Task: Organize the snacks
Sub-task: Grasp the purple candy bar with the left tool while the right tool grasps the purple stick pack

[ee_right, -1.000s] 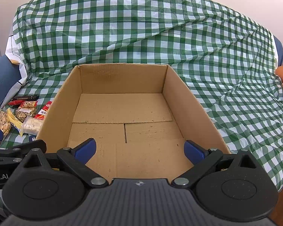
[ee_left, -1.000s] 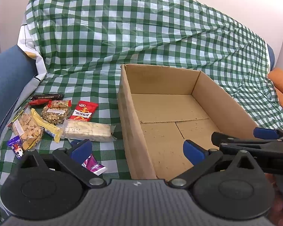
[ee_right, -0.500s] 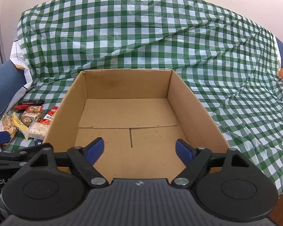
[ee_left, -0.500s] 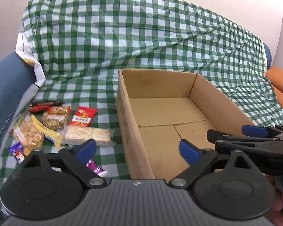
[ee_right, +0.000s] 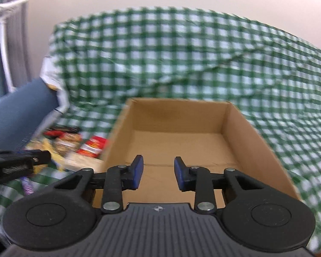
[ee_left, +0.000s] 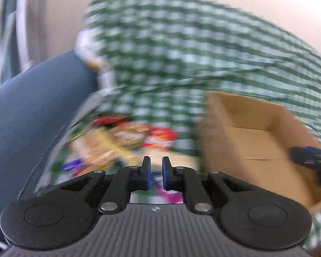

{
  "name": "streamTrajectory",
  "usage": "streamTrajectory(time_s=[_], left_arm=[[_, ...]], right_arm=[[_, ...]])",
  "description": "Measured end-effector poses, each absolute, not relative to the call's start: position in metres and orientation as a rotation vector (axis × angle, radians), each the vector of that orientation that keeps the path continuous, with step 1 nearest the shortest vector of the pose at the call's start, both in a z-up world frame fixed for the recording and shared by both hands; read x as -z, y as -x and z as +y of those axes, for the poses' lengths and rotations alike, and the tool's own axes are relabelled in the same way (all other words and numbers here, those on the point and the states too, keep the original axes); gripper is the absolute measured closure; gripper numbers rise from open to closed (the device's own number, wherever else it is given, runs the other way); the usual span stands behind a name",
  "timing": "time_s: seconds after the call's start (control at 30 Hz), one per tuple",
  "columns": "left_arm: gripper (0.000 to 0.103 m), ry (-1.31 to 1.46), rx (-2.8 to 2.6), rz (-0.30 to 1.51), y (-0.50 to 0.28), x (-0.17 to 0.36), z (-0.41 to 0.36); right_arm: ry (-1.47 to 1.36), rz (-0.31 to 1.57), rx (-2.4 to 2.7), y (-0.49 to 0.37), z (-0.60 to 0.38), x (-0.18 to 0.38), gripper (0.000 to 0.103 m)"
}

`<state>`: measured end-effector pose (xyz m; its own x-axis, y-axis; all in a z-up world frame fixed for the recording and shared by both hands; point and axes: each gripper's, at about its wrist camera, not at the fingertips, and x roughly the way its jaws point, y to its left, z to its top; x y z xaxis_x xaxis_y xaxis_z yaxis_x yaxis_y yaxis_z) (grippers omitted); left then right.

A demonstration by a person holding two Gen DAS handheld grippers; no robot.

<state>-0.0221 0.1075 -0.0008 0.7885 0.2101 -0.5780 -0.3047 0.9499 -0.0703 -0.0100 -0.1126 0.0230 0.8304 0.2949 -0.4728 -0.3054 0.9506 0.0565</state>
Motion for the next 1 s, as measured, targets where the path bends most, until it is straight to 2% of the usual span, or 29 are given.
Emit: streamTrajectory(time_s=[0.13, 0.27, 0.3, 0.5, 0.8, 0.83, 0.87, 0.93, 1.0], left_arm=[[0.087, 0.331, -0.399, 0.715, 0.015, 0.02, 0.158], [0.07, 0.354, -0.437, 0.721, 0.018, 0.032, 0.178], [0.069, 0.375, -0.442, 0.721, 0.02, 0.036, 0.183], [0.069, 0.461, -0.436, 0.776, 0.018, 0.06, 0.203], [0.07, 0.404, -0.433, 0.824, 0.002, 0.073, 0.198], [0.072, 0.394, -0.435, 0.825, 0.0, 0.073, 0.197], [0.078, 0.385, -0.44, 0.825, 0.0, 0.073, 0.197], [0.082, 0.385, -0.456, 0.825, -0.001, 0.073, 0.199], [0.083, 0.406, -0.467, 0.819, 0.002, 0.071, 0.203]], right_arm=[[0.052, 0.47, -0.498, 0.019, -0.074, -0.026, 0.069], [0.125, 0.518, -0.614, 0.017, -0.019, -0.015, 0.065], [0.138, 0.536, -0.63, 0.014, -0.007, -0.01, 0.062], [0.26, 0.66, -0.599, -0.009, 0.052, 0.032, 0.055], [0.309, 0.851, -0.452, -0.056, 0.08, 0.093, 0.053], [0.307, 0.864, -0.448, -0.058, 0.08, 0.096, 0.053], [0.305, 0.875, -0.448, -0.059, 0.08, 0.098, 0.054], [0.292, 0.864, -0.465, -0.056, 0.079, 0.098, 0.069], [0.316, 0.842, -0.475, -0.051, 0.082, 0.098, 0.075]])
